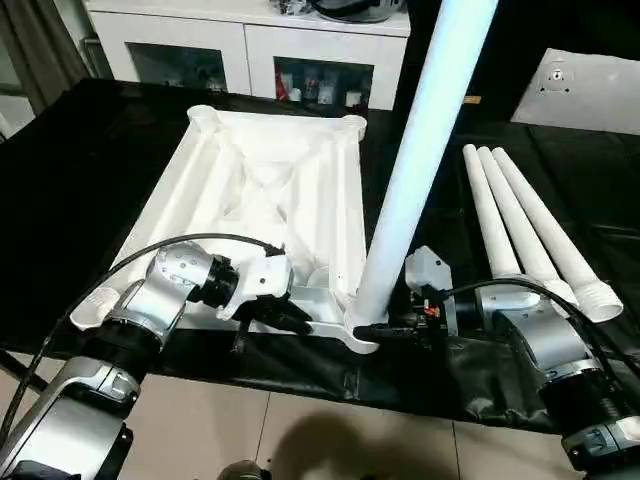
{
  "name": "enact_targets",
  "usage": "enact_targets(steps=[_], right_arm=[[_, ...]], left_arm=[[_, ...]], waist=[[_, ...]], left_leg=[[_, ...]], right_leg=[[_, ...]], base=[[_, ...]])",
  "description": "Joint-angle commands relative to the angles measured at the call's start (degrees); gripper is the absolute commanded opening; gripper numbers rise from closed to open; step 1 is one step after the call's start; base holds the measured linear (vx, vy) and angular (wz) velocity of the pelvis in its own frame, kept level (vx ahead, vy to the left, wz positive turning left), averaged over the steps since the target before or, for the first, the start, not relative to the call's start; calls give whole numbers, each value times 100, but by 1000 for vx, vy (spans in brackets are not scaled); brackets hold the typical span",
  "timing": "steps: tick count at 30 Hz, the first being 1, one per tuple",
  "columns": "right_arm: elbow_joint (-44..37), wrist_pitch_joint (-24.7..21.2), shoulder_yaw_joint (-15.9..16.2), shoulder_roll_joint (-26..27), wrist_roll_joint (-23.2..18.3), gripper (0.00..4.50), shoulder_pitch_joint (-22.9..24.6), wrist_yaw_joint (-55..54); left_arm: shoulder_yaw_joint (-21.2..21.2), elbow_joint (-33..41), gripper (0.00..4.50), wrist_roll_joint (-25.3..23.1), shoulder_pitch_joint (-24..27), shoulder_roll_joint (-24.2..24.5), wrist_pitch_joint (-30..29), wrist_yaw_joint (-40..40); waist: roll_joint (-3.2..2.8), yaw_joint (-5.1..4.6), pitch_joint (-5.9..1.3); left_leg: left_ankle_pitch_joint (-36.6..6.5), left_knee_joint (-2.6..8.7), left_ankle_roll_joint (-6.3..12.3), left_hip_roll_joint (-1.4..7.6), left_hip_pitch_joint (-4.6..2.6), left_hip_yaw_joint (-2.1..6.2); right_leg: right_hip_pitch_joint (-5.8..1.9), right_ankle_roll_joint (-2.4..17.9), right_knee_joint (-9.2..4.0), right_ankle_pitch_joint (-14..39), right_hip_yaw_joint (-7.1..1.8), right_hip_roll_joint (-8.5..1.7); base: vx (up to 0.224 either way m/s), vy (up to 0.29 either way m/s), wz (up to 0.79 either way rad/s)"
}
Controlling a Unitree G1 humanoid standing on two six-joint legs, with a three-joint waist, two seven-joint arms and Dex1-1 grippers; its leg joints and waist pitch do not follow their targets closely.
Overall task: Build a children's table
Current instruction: Rotate leg to tighten
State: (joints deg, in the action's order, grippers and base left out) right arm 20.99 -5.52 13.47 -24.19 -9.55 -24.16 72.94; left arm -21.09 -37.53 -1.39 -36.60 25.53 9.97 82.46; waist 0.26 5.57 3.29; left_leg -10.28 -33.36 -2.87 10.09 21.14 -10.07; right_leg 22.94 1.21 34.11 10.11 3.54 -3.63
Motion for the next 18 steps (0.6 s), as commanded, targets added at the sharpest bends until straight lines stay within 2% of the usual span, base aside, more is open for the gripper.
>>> enact_targets(steps=[1,5,6,7,9,10,11,12,14,16,18], right_arm=[[-35,-42,24,57,-95,274,21,-6],[-323,-560,-135,328,-205,273,244,-651],[-434,-681,-150,539,-114,273,398,-1102],[-445,-703,-146,573,-96,272,417,-1166],[-523,-878,-119,878,34,272,558,-1687],[-532,-928,-120,1006,71,272,593,-1883],[-539,-1003,-135,1208,95,272,630,-2160],[-509,-1203,-165,1683,119,272,645,-2761],[-392,-1271,-190,2043,202,272,574,-3271],[-354,-1330,-205,2178,247,272,535,-3501],[52,-1533,-443,2787,447,272,206,-4704]], left_arm=[[-296,-81,0,-202,8,-57,5,194],[65,-25,0,-79,25,-295,-567,-642],[246,93,0,-29,61,-493,-930,-1168],[266,124,0,-15,74,-524,-988,-1224],[403,375,0,82,176,-787,-1434,-1656],[432,459,0,99,213,-883,-1565,-1799],[463,564,0,110,261,-1026,-1738,-2004],[510,803,0,126,362,-1432,-2157,-2490],[543,900,0,68,392,-1769,-2402,-2929],[548,913,0,38,386,-1893,-2467,-3097],[641,747,0,-94,242,-2450,-2649,-3980]], waist=[[35,-13,-322],[34,-11,-294],[32,-32,-275],[39,-45,-263],[41,-98,-235],[37,-126,-227],[44,-159,-217],[47,-204,-205],[53,-262,-198],[53,-325,-191],[53,-395,-184]], left_leg=[[-1133,391,335,358,-78,73],[-1253,408,276,358,-90,79],[-1392,429,204,356,-97,88],[-1541,432,134,348,-116,98],[-1738,461,40,337,-96,128],[-1902,467,-12,344,-128,139],[-1976,467,-21,327,-116,156],[-2071,470,-34,317,-127,169],[-2129,466,-76,308,-130,176],[-2296,448,-44,270,-163,191],[-2359,460,-57,260,-150,203]], right_leg=[[-266,1253,-373,1331,-284,-503],[-254,1217,-407,1559,-288,-507],[-239,1163,-420,1816,-291,-504],[-217,1088,-468,2127,-296,-526],[-220,914,-514,2631,-284,-528],[-188,807,-545,2915,-289,-533],[-185,729,-578,3134,-280,-548],[-158,652,-609,3353,-272,-546],[-142,612,-619,3459,-262,-535],[-106,418,-706,3853,-241,-534],[-88,396,-711,3874,-220,-521]], base=[[0,0,0],[0,0,0],[0,0,0],[0,0,0],[0,0,0],[0,0,0],[0,0,0],[0,0,0],[0,0,0],[0,0,0],[0,0,0]])
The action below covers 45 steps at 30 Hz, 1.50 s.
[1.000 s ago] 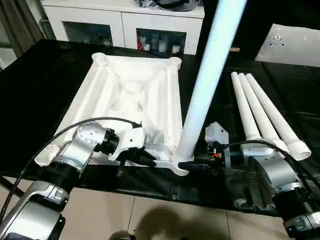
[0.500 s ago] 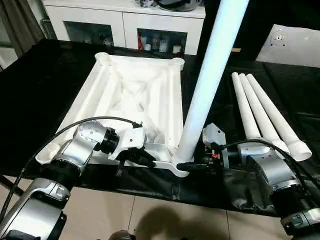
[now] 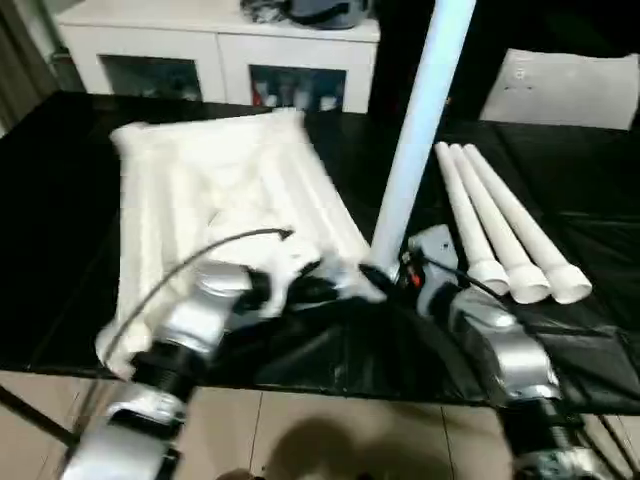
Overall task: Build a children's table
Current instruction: Rotate leg to tighten
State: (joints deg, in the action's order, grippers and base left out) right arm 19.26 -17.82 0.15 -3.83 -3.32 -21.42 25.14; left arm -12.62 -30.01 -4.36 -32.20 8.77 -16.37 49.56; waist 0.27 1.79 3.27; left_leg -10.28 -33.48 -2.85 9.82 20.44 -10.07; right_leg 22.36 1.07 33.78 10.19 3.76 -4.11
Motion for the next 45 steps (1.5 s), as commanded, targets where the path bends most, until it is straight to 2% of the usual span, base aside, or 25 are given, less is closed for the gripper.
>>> enact_targets(steps=[1,3,4,5,6,7,8,9,11,13,14,15,17,18,19,21,25,27,30,34,37,40,44,45], right_arm=[[341,-340,811,885,-128,272,-163,-231],[480,-252,694,1055,-87,272,-310,-560],[489,-183,646,1105,-119,272,-341,-586],[479,-143,594,1140,-167,272,-353,-595],[414,-101,517,1175,-211,307,-340,-602],[334,-50,455,1143,-232,307,-299,-568],[256,-39,424,1088,-227,328,-247,-521],[199,-8,414,1024,-215,328,-205,-466],[142,36,377,956,-177,344,-159,-434],[85,112,326,816,-181,379,-100,-404],[0,182,285,655,-208,379,-28,-266],[-113,259,242,456,-243,396,66,-72],[-165,298,226,343,-248,408,109,32],[-291,325,181,36,-327,418,211,365],[-291,325,181,36,-327,425,211,365],[-395,378,156,-266,-388,433,293,717],[-531,516,153,-834,-509,446,367,1564],[-523,596,175,-1001,-522,446,369,1788],[-513,717,299,-1426,-604,446,354,2461],[-497,774,523,-1885,-697,446,295,3346],[-432,931,685,-2068,-619,446,235,3713],[-281,1028,802,-2160,-655,446,131,4046],[-155,1060,906,-2195,-728,446,11,4347],[-116,1080,922,-2191,-739,429,-25,4401]], left_arm=[[-176,-53,0,168,-241,-885,-47,-896],[-146,-96,0,87,-312,-1000,-92,-1164],[-153,-97,0,55,-331,-1015,-96,-1202],[-167,-95,0,31,-342,-1013,-80,-1206],[-207,-36,0,-28,-333,-976,-90,-1161],[-277,15,0,-105,-309,-862,-46,-1032],[-318,86,0,-154,-267,-763,-35,-933],[-337,132,0,-176,-234,-684,-27,-859],[-344,187,0,-202,-189,-602,-30,-773],[-337,265,0,-218,-112,-474,-53,-668],[-347,299,0,-207,-52,-334,3,-516],[-362,340,0,-184,18,-166,78,-326],[-369,350,0,-178,48,-81,116,-238],[-378,361,0,-135,114,129,210,23],[-378,361,0,-135,114,129,210,23],[-400,335,0,-91,148,325,342,293],[-435,262,0,38,156,601,625,864],[-475,231,0,64,155,680,777,1038],[-598,135,0,113,139,905,1002,1520],[-762,-108,0,123,49,1224,1485,2192],[-850,-235,0,110,-38,1396,1687,2583],[-974,-388,0,81,-151,1549,1881,2997],[-1076,-533,0,83,-286,1595,2077,3295],[-1099,-587,0,75,-326,1596,2154,3366]], waist=[[49,-53,-174],[47,-67,-195],[27,-45,-225],[30,-33,-234],[34,-18,-240],[18,-7,-248],[17,1,-255],[17,14,-264],[14,27,-270],[12,32,-305],[13,38,-310],[17,54,-338],[5,52,-348],[-4,60,-344],[2,54,-336],[0,60,-318],[9,60,-305],[4,70,-304],[18,100,-314],[36,148,-325],[28,183,-312],[29,214,-319],[38,243,-333],[28,269,-341]], left_leg=[[-2489,446,-91,259,-121,215],[-2487,454,-41,252,-121,225],[-2330,491,21,272,-96,216],[-2250,503,56,275,-94,199],[-2081,523,119,288,-62,188],[-1942,542,147,309,-28,185],[-1878,541,162,315,-25,177],[-1719,531,209,316,-20,148],[-1628,527,235,314,-1,143],[-1358,502,292,317,13,127],[-1273,496,317,318,17,120],[-992,463,433,314,47,113],[-786,444,521,322,53,105],[-710,434,584,317,57,101],[-731,432,637,326,44,91],[-866,443,632,328,44,95],[-1136,454,506,338,32,97],[-1145,448,493,347,14,90],[-1008,439,535,351,22,89],[-887,410,679,334,24,77],[-919,422,644,370,16,69],[-1019,422,566,368,1,66],[-910,407,580,370,-1,55],[-857,403,589,377,-5,55]], right_leg=[[-4,335,-717,4070,-199,-469],[-32,237,-750,4059,-180,-485],[-67,264,-730,3724,-200,-487],[-64,279,-734,3547,-216,-475],[-81,371,-690,3166,-246,-467],[-110,474,-643,2807,-263,-466],[-115,520,-625,2640,-271,-464],[-130,689,-574,2211,-290,-462],[-153,747,-552,2080,-293,-468],[-190,890,-498,1665,-295,-472],[-197,931,-485,1525,-295,-472],[-237,1009,-440,1126,-292,-475],[-237,1104,-396,771,-286,-461],[-245,1173,-381,600,-273,-453],[-240,1227,-379,544,-275,-445],[-246,1245,-403,765,-265,-455],[-235,1182,-440,1259,-269,-456],[-219,1189,-438,1237,-278,-456],[-236,1239,-405,1040,-277,-464],[-254,1287,-387,888,-268,-456],[-237,1315,-376,971,-260,-461],[-233,1307,-385,1173,-257,-464],[-235,1371,-353,976,-257,-464],[-235,1389,-340,899,-261,-473]], base=[[0,0,0],[0,0,0],[0,0,0],[0,0,0],[0,0,0],[0,0,0],[0,0,0],[0,0,0],[0,0,0],[0,0,0],[0,0,0],[0,0,0],[0,0,0],[0,0,0],[0,0,0],[0,0,0],[0,0,0],[0,0,0],[0,0,0],[0,0,0],[0,0,0],[0,0,0],[0,0,0],[0,0,0]])
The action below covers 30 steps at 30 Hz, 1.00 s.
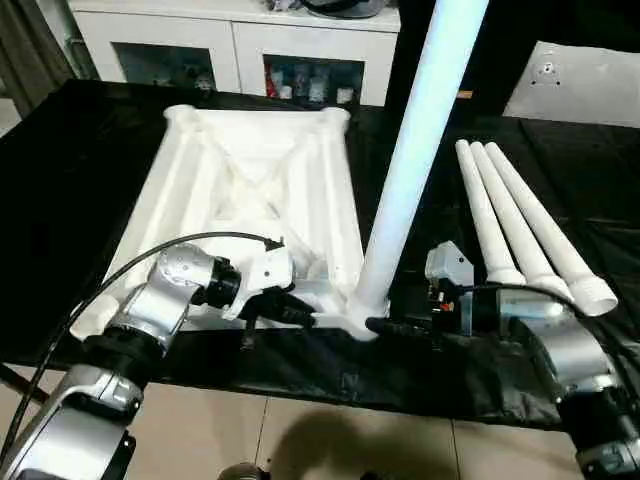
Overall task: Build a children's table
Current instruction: Rotate leg to tighten
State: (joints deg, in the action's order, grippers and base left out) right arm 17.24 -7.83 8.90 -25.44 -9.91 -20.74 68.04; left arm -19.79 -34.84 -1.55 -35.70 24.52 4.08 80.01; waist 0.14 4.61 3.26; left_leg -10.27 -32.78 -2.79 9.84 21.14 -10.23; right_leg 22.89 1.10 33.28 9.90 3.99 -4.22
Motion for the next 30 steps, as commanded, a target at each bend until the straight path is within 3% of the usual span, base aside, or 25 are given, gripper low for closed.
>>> enact_targets(steps=[1,5,12,19,27,30], right_arm=[[119,88,60,-18,-84,429,-126,155],[250,168,135,24,-55,397,-228,247],[318,245,250,91,-80,340,-297,418],[397,324,328,107,-57,271,-321,540],[380,303,448,137,-70,260,-270,612],[203,76,339,277,-200,259,-81,361]], left_arm=[[-390,-149,0,-218,-12,13,150,364],[-443,-320,0,-260,-145,-30,304,463],[-481,-556,0,-288,-295,-93,489,542],[-514,-709,0,-314,-347,-89,626,573],[-476,-852,0,-351,-337,-68,654,498],[-259,-705,0,-225,-211,-166,252,92]], waist=[[37,9,-344],[45,65,-348],[40,75,-337],[54,91,-344],[50,101,-328],[47,102,-320]], left_leg=[[-820,327,597,378,-79,67],[-778,323,593,383,-77,65],[-1048,336,432,383,-85,75],[-985,327,464,380,-70,73],[-1231,345,335,386,-79,87],[-1254,350,311,395,-84,85]], right_leg=[[-283,1417,-277,824,-283,-457],[-286,1467,-254,731,-278,-464],[-280,1373,-299,1167,-282,-473],[-289,1378,-279,1078,-280,-477],[-266,1244,-317,1576,-290,-486],[-260,1258,-313,1553,-298,-486]], base=[[0,0,0],[0,0,0],[0,0,0],[0,0,0],[0,0,0],[0,0,0]])
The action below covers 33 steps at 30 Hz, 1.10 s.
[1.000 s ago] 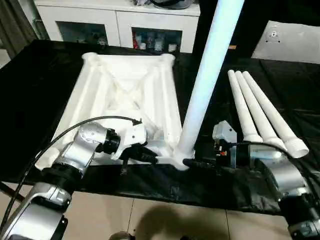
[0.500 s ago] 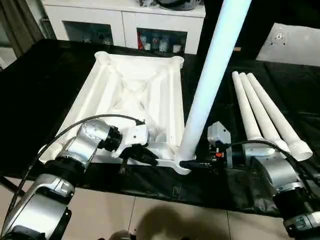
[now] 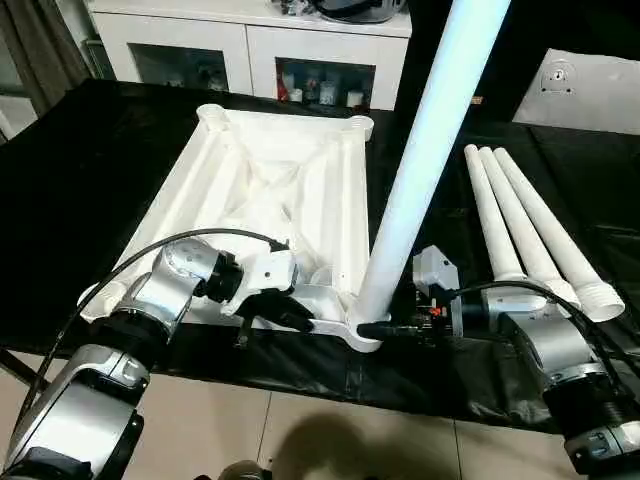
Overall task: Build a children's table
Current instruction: Rotate leg to tighten
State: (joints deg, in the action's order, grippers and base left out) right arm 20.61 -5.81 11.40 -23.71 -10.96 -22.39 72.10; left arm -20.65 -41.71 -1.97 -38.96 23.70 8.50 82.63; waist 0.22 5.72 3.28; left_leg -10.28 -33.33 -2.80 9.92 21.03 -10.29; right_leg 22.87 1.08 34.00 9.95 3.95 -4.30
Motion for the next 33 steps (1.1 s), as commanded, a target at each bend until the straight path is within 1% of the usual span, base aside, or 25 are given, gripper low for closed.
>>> enact_targets(steps=[1,4,6,7,8,9,10,11,12,13,15,16,18,19,20,21,22,23,24,25,27,28,30,32,33], right_arm=[[-189,-229,64,146,-127,259,137,-136],[-256,-387,-17,320,-116,255,261,-551],[-332,-650,-149,706,-58,249,438,-1356],[-352,-694,-177,844,-26,249,493,-1612],[-351,-769,-217,1025,9,249,542,-1933],[-323,-879,-273,1294,65,249,556,-2381],[-323,-879,-273,1294,65,249,556,-2381],[-306,-966,-313,1470,97,248,562,-2672],[-210,-1197,-466,1948,117,246,483,-3417],[-103,-1265,-554,2203,181,245,391,-3880],[99,-1332,-672,2497,315,244,225,-4529],[207,-1362,-727,2619,384,241,134,-4827],[421,-1403,-843,2814,527,241,-71,-5401],[558,-1393,-912,2928,646,241,-206,-5795],[572,-1386,-1012,2999,559,241,-239,-5889],[544,-1348,-1141,3077,436,241,-255,-5984],[516,-1316,-1158,3081,434,241,-247,-6013],[461,-1284,-1140,3056,466,241,-219,-6009],[434,-1273,-1129,3043,486,283,-205,-6001],[395,-1252,-1131,3053,537,283,-178,-6000],[313,-1252,-1153,3075,599,287,-113,-6027],[212,-1251,-1161,3030,615,318,-35,-6000],[93,-1169,-1160,2927,660,328,62,-6005],[21,-997,-1147,2806,756,338,127,-6069],[-62,-866,-1139,2689,845,362,187,-6112]], left_arm=[[-114,37,0,-147,151,-124,-319,-298],[53,252,0,4,267,-270,-729,-606],[266,645,0,182,448,-572,-1336,-1166],[339,751,0,220,500,-700,-1512,-1406],[419,869,0,268,550,-868,-1736,-1685],[488,986,0,301,594,-1053,-1945,-1961],[488,986,0,301,594,-1053,-1945,-1961],[555,1062,0,310,623,-1240,-2109,-2255],[647,1133,0,269,636,-1677,-2395,-2879],[706,1114,0,215,607,-1921,-2503,-3277],[770,1031,0,145,528,-2204,-2579,-3740],[802,972,0,112,476,-2331,-2599,-3959],[921,882,0,35,317,-2591,-2648,-4505],[993,860,0,-9,222,-2749,-2710,-4819],[985,845,0,-29,183,-2762,-2672,-4843],[948,840,0,-66,146,-2743,-2620,-4811],[925,845,0,-85,134,-2716,-2601,-4769],[892,851,0,-110,130,-2661,-2566,-4695],[877,856,0,-123,129,-2634,-2550,-4660],[862,873,0,-167,140,-2593,-2543,-4632],[818,906,0,-273,176,-2504,-2511,-4591],[762,942,0,-316,226,-2392,-2430,-4443],[665,973,0,-345,297,-2236,-2273,-4252],[617,965,0,-354,332,-2152,-2164,-4182],[600,950,0,-364,350,-2100,-2094,-4159]], waist=[[42,-14,-316],[38,-16,-293],[33,-82,-233],[30,-109,-222],[37,-129,-192],[64,-208,-166],[64,-208,-166],[44,-270,-162],[10,-356,-162],[25,-399,-156],[20,-475,-163],[-7,-488,-167],[-50,-540,-159],[-71,-567,-165],[-89,-581,-157],[-129,-618,-160],[-125,-636,-175],[-114,-647,-173],[-102,-639,-209],[-112,-579,-253],[-62,-538,-260],[-39,-501,-251],[-19,-469,-276],[-37,-439,-298],[-22,-410,-304]], left_leg=[[-1278,417,302,392,-72,93],[-1460,439,244,390,-88,102],[-1930,467,62,373,-121,144],[-2032,474,13,373,-124,154],[-2157,480,-11,355,-135,166],[-2476,457,-112,311,-176,210],[-2476,457,-112,311,-176,210],[-2638,443,-133,283,-202,248],[-2798,469,-140,296,-219,275],[-2838,475,-137,285,-221,271],[-2947,457,-143,256,-250,285],[-2980,450,-130,254,-269,287],[-3176,450,-48,245,-314,285],[-3275,462,-58,256,-342,291],[-3360,482,-77,276,-353,300],[-3481,533,-94,307,-325,324],[-3476,587,-88,320,-252,338],[-3418,606,-78,317,-206,342],[-3143,611,-59,314,-156,330],[-2741,582,-10,318,-183,279],[-2162,571,149,308,-86,228],[-1987,560,231,305,-87,197],[-1819,538,295,304,-92,169],[-1637,533,306,315,-55,171],[-1584,512,291,312,-75,141]], right_leg=[[-265,1259,-393,1581,-299,-483],[-242,1190,-430,1930,-299,-485],[-185,955,-527,2830,-299,-505],[-180,912,-536,2992,-298,-505],[-156,809,-589,3295,-279,-506],[-120,498,-680,4095,-227,-526],[-120,498,-680,4095,-227,-526],[-112,318,-752,4425,-176,-531],[-113,258,-800,4347,-134,-510],[-113,238,-827,4317,-109,-492],[-102,164,-881,4349,-42,-488],[-105,150,-896,4323,-20,-487],[-127,15,-984,4193,137,-478],[-131,22,-1003,4038,178,-488],[-133,38,-998,3937,190,-480],[-195,52,-970,3637,201,-483],[-250,92,-921,3376,164,-497],[-267,112,-906,3322,139,-520],[-285,185,-859,3194,65,-562],[-236,366,-837,2908,-20,-598],[-264,584,-763,2499,-94,-589],[-243,633,-748,2465,-134,-577],[-233,705,-707,2413,-180,-574],[-269,716,-658,2287,-181,-572],[-242,746,-640,2205,-192,-548]], base=[[0,0,0],[0,0,0],[0,0,0],[0,0,0],[0,0,0],[0,0,0],[0,0,0],[0,0,0],[0,0,0],[0,0,0],[0,0,0],[0,0,0],[0,0,0],[0,0,0],[0,0,0],[0,0,0],[0,0,0],[0,0,0],[0,0,0],[0,0,0],[0,0,0],[0,0,0],[0,0,0],[0,0,0],[0,0,0]])
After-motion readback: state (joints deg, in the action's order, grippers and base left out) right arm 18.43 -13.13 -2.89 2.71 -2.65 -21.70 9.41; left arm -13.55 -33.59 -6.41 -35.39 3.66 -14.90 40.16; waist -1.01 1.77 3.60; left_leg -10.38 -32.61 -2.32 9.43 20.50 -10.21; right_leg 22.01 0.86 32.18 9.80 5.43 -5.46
